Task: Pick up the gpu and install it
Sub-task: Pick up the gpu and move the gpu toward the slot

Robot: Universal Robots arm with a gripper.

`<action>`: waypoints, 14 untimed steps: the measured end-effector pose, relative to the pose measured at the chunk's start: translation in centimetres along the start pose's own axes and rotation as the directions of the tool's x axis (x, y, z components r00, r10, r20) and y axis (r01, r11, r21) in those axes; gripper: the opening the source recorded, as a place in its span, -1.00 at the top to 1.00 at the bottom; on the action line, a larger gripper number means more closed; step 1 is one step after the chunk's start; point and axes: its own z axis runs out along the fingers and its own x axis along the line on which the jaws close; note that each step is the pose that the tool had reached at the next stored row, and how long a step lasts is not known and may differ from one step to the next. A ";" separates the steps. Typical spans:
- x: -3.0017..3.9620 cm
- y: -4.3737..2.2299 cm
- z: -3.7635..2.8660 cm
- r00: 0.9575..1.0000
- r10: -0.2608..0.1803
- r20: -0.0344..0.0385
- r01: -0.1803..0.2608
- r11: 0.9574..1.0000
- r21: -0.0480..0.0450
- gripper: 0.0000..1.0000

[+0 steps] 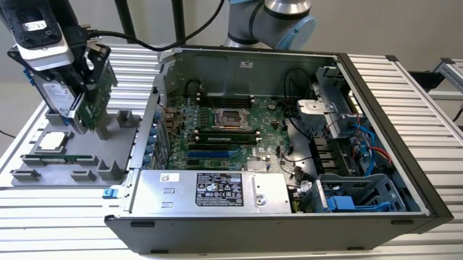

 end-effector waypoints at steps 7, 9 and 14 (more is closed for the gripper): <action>-0.01 0.03 -0.57 1.000 0.000 0.000 0.000 1.000 0.000 1.00; -0.02 0.03 -0.74 1.000 0.000 0.000 0.000 1.000 0.000 1.00; -0.02 0.05 -1.18 1.000 0.000 0.000 0.000 1.000 0.000 1.00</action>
